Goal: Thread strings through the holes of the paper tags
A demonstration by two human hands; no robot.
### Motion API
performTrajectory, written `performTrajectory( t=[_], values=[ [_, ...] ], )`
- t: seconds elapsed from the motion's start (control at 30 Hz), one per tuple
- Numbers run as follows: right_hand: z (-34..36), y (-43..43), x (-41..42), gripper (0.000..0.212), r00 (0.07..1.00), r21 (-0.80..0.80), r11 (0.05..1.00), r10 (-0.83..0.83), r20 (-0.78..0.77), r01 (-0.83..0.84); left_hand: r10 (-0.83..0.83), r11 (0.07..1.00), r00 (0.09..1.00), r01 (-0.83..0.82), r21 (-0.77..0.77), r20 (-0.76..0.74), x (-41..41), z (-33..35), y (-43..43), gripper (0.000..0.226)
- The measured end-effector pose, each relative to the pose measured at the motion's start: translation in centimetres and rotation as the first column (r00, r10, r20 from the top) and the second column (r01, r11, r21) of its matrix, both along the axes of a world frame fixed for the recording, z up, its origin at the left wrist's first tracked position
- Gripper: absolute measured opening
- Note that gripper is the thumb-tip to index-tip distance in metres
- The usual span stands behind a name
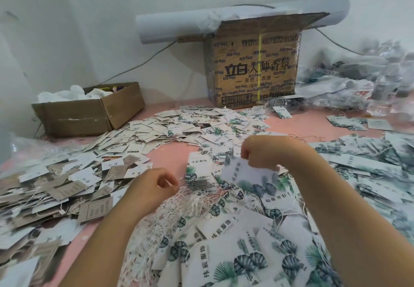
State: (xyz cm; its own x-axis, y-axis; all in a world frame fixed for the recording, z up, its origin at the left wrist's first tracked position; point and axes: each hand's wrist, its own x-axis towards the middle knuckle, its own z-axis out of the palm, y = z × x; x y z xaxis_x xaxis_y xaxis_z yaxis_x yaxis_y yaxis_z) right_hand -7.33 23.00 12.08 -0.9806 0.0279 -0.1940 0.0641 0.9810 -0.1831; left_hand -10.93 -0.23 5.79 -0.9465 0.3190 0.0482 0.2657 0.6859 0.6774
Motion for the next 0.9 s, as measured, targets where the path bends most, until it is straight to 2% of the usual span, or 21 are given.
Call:
performTrajectory(
  t=[0.07,0.17,0.4,0.53,0.63,0.73,0.83,0.9],
  values=[
    [-0.3,0.1,0.1,0.030,0.986,0.112,0.993,0.020,0.168,-0.039,-0.008,0.996,1.000,0.010,-0.086,0.028,0.1,-0.4,-0.1,0.005],
    [-0.4,-0.4,0.3,0.029,0.939,0.166,0.980,0.047,0.341,-0.109,-0.034,0.979,0.999,0.036,-0.200,0.017,-0.1,-0.8,-0.1,0.010],
    [-0.8,-1.0,0.6,0.027,0.909,0.176,0.976,0.043,0.414,-0.126,-0.048,0.952,0.998,0.059,-0.299,0.045,-0.1,-1.5,-0.2,0.011],
    [-0.6,-1.0,0.2,0.020,0.947,0.230,0.967,0.032,0.319,-0.111,-0.045,0.954,0.999,0.039,-0.297,-0.012,-0.2,-1.6,-0.3,0.014],
    [-0.8,-0.9,-0.1,0.017,0.980,0.152,0.986,0.029,0.198,-0.060,-0.059,0.963,0.998,0.047,-0.264,-0.039,-0.4,-1.6,-0.2,0.016],
    [-0.8,-1.2,-0.2,0.019,0.994,0.069,0.994,0.081,0.078,-0.087,-0.036,0.994,0.997,0.030,-0.101,-0.061,-0.2,-1.1,0.3,0.011],
    [-0.7,-2.2,-0.1,0.019,0.979,-0.030,0.980,0.194,-0.065,-0.196,-0.022,0.992,0.999,0.027,0.122,-0.039,0.3,-0.1,0.9,0.010],
    [-0.9,-3.3,0.0,0.032,0.956,-0.136,0.953,0.251,-0.149,-0.271,-0.032,0.971,0.999,0.035,0.238,-0.018,0.7,0.5,1.3,0.010]
  ],
)
